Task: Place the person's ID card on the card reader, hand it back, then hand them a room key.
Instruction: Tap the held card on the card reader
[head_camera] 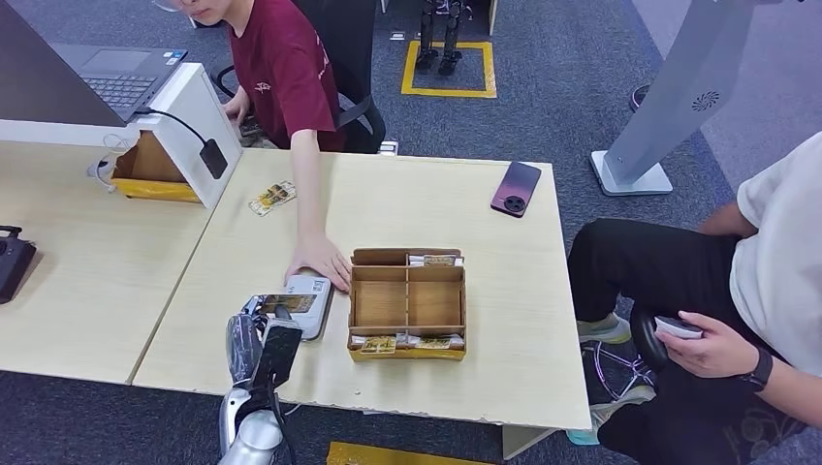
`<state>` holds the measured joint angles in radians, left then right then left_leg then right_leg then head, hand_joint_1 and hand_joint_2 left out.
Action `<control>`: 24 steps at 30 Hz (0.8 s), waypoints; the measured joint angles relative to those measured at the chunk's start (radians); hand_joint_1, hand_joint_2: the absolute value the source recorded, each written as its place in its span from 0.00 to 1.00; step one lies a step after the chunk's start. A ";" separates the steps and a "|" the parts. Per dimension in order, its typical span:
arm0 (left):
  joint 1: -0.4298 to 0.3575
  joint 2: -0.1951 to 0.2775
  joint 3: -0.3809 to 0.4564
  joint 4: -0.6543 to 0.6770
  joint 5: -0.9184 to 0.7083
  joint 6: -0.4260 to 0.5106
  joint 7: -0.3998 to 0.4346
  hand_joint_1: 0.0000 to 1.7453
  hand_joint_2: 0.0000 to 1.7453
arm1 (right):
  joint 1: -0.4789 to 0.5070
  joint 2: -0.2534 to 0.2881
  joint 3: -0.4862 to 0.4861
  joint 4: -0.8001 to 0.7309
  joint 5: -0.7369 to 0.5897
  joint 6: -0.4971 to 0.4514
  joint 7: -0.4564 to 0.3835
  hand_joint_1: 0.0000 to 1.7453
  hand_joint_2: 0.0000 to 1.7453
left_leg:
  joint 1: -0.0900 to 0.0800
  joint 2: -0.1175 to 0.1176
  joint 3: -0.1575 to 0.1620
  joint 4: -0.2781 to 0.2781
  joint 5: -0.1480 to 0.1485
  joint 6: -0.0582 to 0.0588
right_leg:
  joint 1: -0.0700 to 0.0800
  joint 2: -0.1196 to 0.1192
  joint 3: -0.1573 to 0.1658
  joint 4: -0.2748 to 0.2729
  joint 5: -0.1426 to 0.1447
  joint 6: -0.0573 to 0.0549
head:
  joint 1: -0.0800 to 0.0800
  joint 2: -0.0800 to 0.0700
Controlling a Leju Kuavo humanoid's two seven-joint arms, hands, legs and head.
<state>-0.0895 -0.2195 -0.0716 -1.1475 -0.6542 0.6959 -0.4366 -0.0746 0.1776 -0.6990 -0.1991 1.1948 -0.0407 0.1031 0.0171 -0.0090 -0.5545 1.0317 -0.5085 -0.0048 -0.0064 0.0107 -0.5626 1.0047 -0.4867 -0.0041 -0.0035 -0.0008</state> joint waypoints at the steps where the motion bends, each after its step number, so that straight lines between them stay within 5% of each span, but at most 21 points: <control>1: -0.009 -0.001 0.006 0.009 -0.008 0.000 -0.001 1.00 1.00 | 0.000 0.000 0.000 0.000 0.001 0.000 0.002 0.00 0.00 | 0.000 0.000 0.000 0.000 0.000 0.000 | 0.000 0.000 0.000 0.000 0.000 0.000 | 0.000 0.000; 24: -0.107 -0.042 0.189 0.208 -0.187 0.000 -0.046 1.00 1.00 | -0.001 0.001 -0.006 0.000 0.014 0.002 0.014 0.00 0.00 | 0.000 0.000 0.000 0.000 0.000 0.000 | 0.000 0.000 0.000 0.000 0.000 0.000 | 0.000 0.000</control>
<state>-0.1961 -0.2617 0.1178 -0.9398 -0.8414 0.6962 -0.4822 -0.0753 0.1786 -0.7048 -0.1991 1.2093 -0.0384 0.1167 0.0171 -0.0090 -0.5545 1.0318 -0.5084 -0.0047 -0.0064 0.0107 -0.5626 1.0048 -0.4866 -0.0041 -0.0035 -0.0008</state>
